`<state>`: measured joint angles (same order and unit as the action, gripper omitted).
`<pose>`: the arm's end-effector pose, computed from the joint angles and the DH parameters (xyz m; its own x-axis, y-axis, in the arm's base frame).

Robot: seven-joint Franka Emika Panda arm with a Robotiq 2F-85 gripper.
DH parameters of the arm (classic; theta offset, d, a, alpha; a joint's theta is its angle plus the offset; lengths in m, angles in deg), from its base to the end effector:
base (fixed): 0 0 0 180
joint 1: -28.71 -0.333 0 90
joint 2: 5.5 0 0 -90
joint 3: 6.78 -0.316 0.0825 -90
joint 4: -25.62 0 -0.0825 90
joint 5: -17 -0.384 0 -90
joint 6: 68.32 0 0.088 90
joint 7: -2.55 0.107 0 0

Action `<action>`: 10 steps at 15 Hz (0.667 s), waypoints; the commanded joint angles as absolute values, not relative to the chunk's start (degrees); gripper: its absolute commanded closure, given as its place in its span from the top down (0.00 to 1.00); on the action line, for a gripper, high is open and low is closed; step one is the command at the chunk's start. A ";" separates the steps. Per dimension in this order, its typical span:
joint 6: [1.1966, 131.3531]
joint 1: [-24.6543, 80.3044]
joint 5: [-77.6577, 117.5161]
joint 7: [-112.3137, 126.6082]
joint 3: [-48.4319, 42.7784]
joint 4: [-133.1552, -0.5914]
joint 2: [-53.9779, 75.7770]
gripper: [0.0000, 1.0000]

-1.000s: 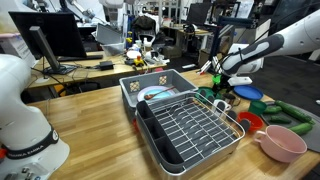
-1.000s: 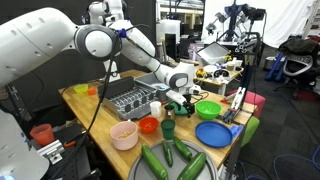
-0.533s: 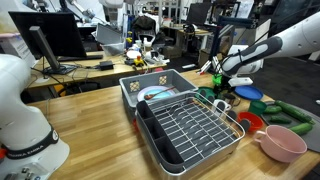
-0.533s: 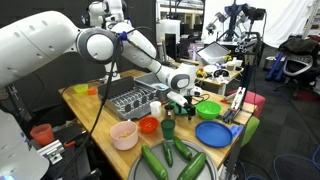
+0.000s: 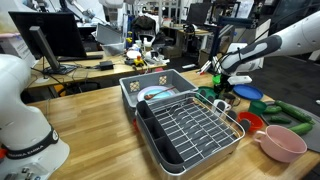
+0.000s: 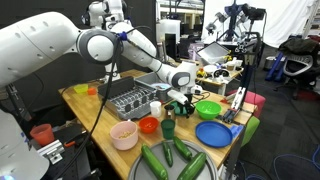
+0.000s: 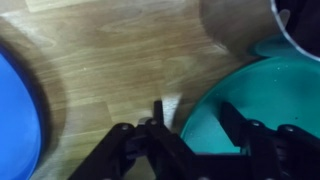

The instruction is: Put the green plate on the dish rack

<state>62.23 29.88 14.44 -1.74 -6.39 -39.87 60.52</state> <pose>0.7505 -0.0179 0.0849 0.9996 0.0225 -0.0150 0.0221 -0.9994 -0.0284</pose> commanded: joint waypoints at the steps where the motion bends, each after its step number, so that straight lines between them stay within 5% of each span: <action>1: 60.16 29.86 15.33 -1.06 -6.61 -37.00 62.36 0.28; 5: 59.75 30.31 14.61 -1.38 -7.38 -36.20 62.82 0.03; 10: 60.62 32.73 11.21 -2.80 -10.41 -36.44 62.68 0.02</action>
